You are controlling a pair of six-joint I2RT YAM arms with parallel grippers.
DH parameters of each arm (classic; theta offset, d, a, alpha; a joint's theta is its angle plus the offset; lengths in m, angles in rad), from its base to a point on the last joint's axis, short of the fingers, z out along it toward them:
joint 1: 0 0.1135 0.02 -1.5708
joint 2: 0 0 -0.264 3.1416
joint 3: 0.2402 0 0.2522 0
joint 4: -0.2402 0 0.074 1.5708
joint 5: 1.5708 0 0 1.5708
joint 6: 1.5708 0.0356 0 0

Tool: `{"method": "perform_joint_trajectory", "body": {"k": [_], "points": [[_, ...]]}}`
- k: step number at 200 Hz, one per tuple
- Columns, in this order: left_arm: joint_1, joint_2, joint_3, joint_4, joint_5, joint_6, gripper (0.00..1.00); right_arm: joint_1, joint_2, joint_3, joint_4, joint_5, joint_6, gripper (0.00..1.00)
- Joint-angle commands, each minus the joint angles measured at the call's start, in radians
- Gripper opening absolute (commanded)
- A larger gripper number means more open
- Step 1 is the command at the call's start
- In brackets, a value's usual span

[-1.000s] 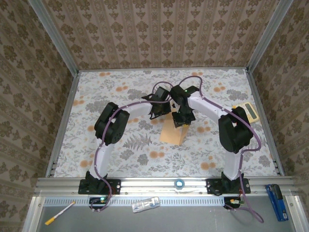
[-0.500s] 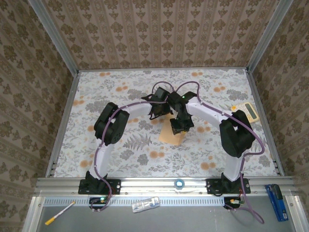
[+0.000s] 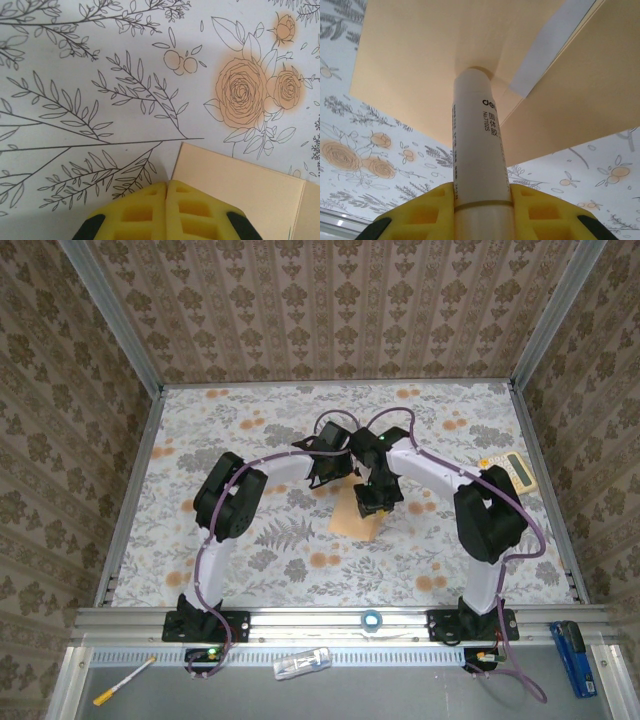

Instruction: Place the letter into the envelope and seal it

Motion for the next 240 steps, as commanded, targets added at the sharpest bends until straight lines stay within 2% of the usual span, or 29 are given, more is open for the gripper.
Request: {"method": "perform_joint_trajectory", "body": {"k": [1,55,127,240], "points": [[0.003,0.007,-0.049,-0.135,0.014,-0.01,0.0,-0.033,0.081,0.032,-0.032,0.068,-0.026,0.11],[0.008,0.002,-0.061,-0.131,0.013,-0.011,0.0,-0.061,0.198,0.154,-0.032,0.094,-0.047,0.1],[0.019,-0.007,-0.066,-0.129,0.021,-0.018,0.0,-0.136,0.279,0.227,-0.029,0.124,-0.071,0.1],[0.021,-0.021,-0.054,-0.126,0.025,-0.023,0.0,-0.147,0.161,0.308,-0.087,0.113,-0.058,0.1]]}}
